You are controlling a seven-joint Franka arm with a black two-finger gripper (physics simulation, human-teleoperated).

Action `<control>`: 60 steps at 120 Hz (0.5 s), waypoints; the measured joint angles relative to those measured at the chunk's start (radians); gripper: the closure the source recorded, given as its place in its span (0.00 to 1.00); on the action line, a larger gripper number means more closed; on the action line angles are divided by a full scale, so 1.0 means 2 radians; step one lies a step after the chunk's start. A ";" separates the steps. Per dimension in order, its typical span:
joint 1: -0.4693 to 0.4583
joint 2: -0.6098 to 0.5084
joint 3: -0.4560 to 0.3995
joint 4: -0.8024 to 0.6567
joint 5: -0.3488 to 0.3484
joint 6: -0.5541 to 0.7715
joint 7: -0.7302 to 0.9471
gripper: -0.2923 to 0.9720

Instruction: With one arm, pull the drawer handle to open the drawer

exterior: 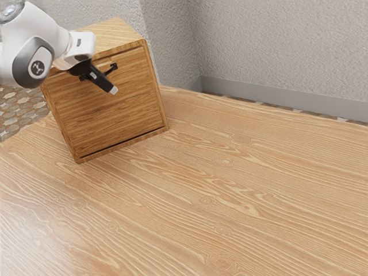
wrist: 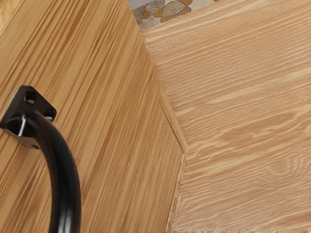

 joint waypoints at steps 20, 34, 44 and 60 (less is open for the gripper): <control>-0.001 0.009 -0.002 -0.027 -0.002 -0.001 0.008 0.22; -0.005 0.052 -0.005 -0.054 -0.014 -0.008 0.012 0.35; -0.014 0.090 0.004 -0.080 -0.035 -0.015 0.013 0.19; -0.050 0.159 -0.055 -0.075 -0.024 -0.029 0.017 0.23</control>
